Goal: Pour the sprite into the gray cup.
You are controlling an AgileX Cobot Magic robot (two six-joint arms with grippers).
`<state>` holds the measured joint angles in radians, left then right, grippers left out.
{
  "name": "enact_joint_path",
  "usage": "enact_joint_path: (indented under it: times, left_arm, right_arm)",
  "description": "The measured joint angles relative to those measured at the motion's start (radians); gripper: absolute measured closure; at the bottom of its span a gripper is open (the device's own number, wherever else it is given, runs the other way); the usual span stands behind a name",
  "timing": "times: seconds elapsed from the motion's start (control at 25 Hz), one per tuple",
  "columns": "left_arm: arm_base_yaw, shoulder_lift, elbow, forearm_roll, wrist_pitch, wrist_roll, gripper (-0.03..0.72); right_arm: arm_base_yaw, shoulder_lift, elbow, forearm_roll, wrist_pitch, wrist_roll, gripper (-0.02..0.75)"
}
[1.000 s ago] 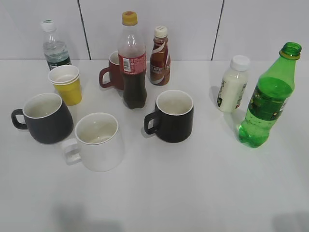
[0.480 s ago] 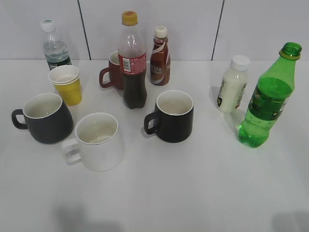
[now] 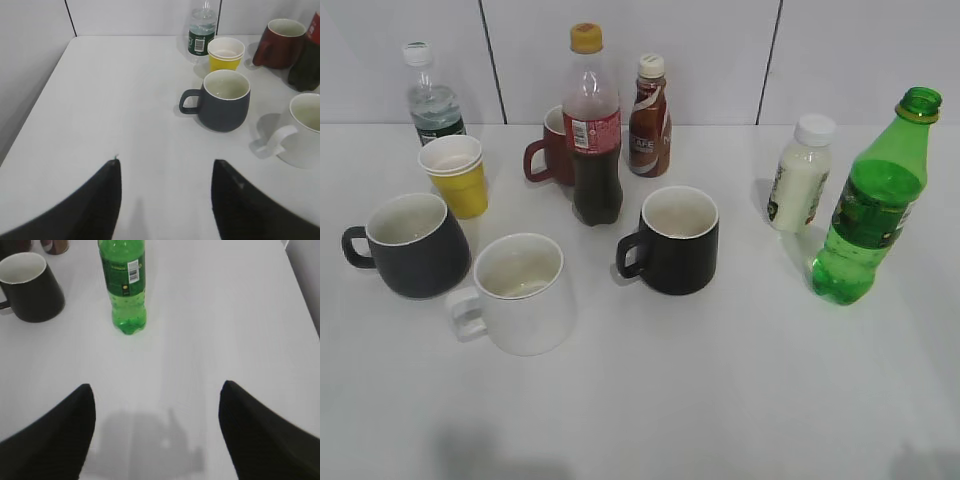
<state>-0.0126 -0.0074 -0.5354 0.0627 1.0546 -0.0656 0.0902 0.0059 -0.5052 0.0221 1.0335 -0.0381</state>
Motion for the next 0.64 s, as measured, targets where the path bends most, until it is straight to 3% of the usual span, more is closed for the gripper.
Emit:
enact_joint_path:
  times: [0.64]
  left_arm:
    - [0.0, 0.0, 0.0, 0.001, -0.001, 0.0, 0.248]
  right_arm:
    - [-0.002, -0.015, 0.0, 0.004, 0.001, 0.0, 0.164]
